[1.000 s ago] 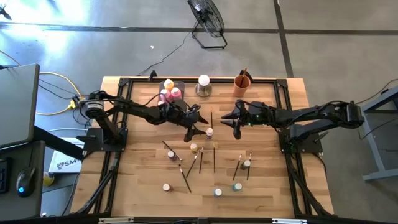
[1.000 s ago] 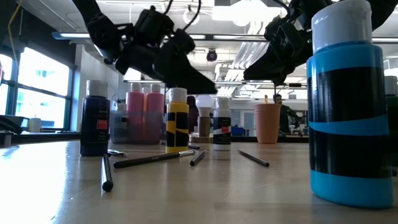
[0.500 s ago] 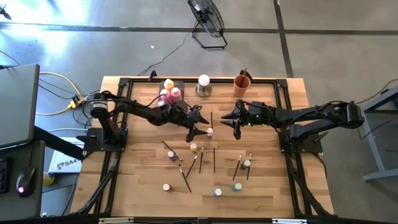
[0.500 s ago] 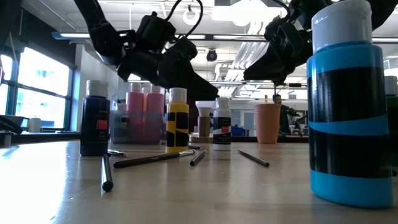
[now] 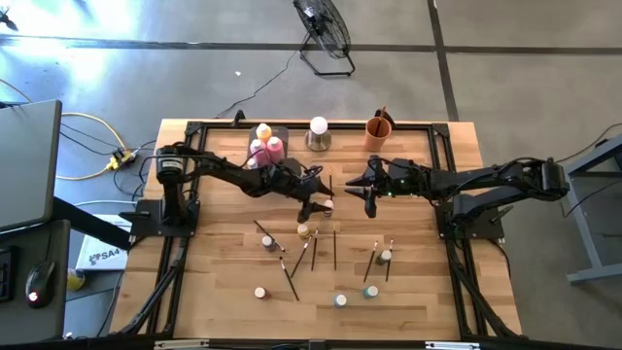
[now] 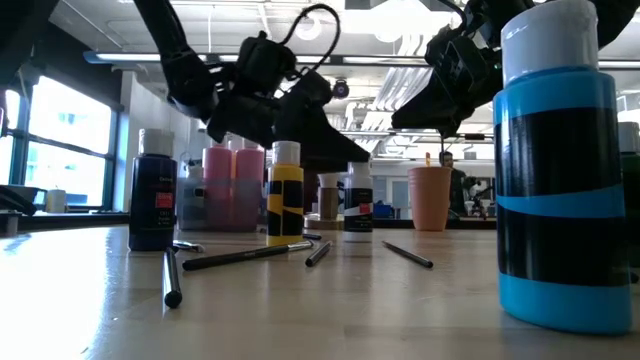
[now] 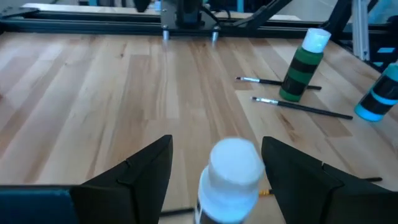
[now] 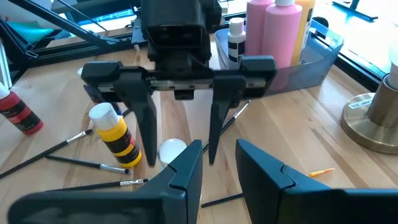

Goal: Pick & Place Paint Supplies
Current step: Put the small white black paint bottle into the gray bin

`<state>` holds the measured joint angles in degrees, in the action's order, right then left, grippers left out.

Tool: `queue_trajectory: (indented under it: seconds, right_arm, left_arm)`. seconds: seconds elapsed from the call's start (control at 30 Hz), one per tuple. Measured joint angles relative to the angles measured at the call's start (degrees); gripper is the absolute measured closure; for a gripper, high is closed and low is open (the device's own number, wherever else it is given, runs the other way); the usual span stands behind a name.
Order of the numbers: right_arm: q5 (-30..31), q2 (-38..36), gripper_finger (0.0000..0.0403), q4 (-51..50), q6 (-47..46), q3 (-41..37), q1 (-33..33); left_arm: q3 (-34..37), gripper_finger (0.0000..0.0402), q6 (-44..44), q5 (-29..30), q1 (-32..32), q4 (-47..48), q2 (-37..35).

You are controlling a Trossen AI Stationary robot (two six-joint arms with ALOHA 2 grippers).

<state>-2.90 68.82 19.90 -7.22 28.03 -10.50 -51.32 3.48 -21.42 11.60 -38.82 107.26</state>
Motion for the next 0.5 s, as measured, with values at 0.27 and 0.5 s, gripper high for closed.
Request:
queue_trajectory:
  seconds: [0.27,0.5]
  right_arm:
    - [0.00,0.00,0.0312,0.00,0.00,0.00,0.00]
    - [0.00,0.00,0.0312,0.00,0.00,0.00,0.00]
  left_arm:
    - [-4.11,0.0160,-0.51,-1.38,-0.02,7.25,1.60]
    - [-4.29,0.0160,-0.76,-1.72,-0.02,8.08,1.60]
